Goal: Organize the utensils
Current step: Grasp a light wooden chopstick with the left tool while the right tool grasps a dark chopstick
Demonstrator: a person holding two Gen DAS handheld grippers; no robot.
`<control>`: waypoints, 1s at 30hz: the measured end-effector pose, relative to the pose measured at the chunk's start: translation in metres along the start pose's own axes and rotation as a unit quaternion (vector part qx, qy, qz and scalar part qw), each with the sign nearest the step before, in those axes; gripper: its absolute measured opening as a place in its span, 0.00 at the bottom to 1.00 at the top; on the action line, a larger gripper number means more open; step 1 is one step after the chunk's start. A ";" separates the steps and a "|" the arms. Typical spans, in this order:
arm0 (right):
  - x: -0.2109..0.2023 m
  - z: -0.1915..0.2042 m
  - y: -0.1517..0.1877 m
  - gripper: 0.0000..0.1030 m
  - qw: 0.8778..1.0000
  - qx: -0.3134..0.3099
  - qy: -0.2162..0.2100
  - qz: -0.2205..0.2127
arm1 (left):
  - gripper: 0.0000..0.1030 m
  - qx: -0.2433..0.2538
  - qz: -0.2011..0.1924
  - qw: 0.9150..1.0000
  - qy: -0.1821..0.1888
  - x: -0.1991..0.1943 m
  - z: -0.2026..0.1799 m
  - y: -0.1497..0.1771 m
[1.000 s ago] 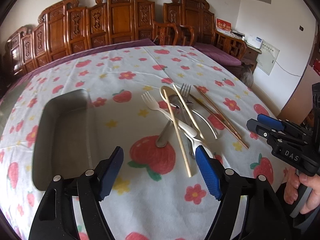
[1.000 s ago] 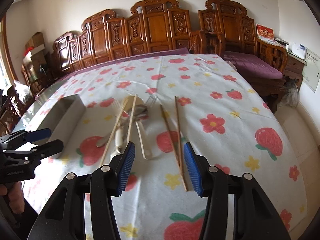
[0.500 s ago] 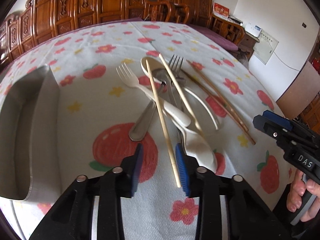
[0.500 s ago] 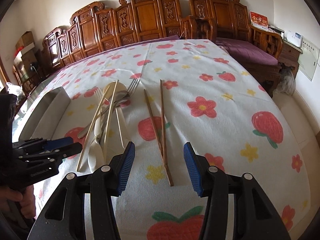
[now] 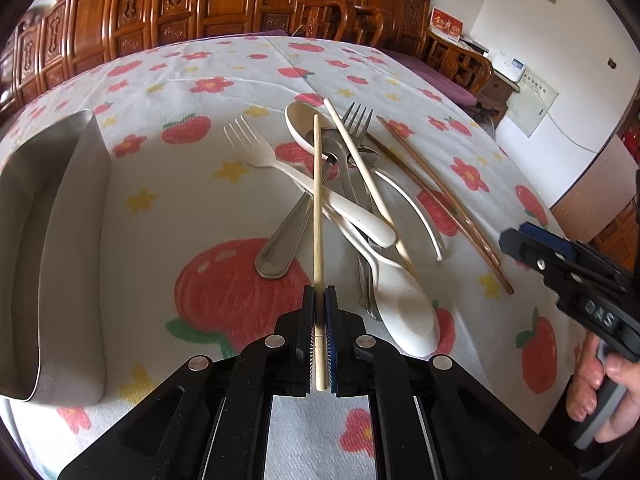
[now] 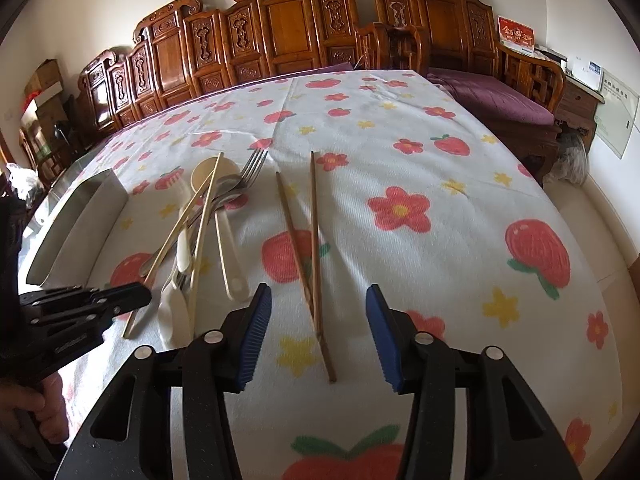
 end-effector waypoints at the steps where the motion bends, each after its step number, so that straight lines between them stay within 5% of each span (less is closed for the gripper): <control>1: 0.002 0.000 -0.002 0.44 1.000 -0.003 0.002 0.000 | 0.04 -0.002 -0.001 1.000 0.001 -0.002 0.001 0.000; 15: 0.050 -0.004 -0.030 0.25 0.998 -0.034 0.003 0.045 | 0.04 0.023 -0.060 0.998 -0.012 -0.048 -0.002 -0.001; 30: 0.056 -0.005 -0.030 0.06 0.996 -0.051 0.031 0.068 | 0.04 0.020 -0.095 0.995 -0.014 -0.088 0.006 -0.013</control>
Point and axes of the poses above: each gripper's, at about its wrist camera, not at the fingertips, and x roughly the way its jaws point, z to its left, y to its underside, the point moved 2 cm from there along x, roughly the way its jaws point, and after that the axes turned 2 degrees about -y, right-handed, at the moved point
